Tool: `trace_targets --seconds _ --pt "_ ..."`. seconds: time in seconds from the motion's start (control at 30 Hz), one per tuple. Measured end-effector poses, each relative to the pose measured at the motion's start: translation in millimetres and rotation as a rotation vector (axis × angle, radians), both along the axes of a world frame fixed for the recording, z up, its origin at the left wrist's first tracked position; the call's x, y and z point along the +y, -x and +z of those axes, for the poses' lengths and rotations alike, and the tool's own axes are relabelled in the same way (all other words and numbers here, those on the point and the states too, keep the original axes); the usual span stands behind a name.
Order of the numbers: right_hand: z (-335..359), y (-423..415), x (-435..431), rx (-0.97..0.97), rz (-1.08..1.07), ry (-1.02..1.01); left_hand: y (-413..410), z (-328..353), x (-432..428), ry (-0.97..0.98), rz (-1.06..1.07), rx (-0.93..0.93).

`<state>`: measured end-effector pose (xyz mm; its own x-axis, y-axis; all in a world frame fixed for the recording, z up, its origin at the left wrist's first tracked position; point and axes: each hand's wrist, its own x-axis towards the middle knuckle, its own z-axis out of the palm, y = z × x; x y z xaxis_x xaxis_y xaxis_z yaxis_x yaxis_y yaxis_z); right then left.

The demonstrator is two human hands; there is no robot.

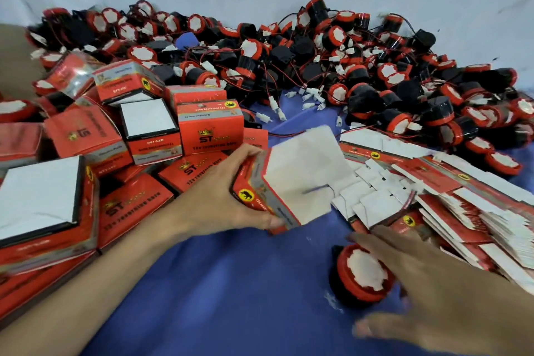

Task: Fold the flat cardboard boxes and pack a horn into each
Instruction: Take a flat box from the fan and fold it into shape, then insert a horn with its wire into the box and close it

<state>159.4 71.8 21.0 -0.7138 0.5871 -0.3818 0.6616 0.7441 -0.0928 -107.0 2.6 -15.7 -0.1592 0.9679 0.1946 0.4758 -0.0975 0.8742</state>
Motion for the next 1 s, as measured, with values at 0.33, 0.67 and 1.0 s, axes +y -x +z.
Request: trace_targets --seconds 0.33,0.67,1.0 --pt "23.2 7.0 -9.4 0.454 0.19 -0.336 -13.7 -8.3 0.9 0.202 -0.054 0.318" --pt "25.2 59.9 -1.0 0.779 -0.029 -0.413 -66.1 -21.5 3.0 -0.088 0.157 0.096" --pt "2.5 66.9 2.3 0.292 0.31 -0.597 -60.4 -34.0 6.1 -0.276 0.155 0.066"
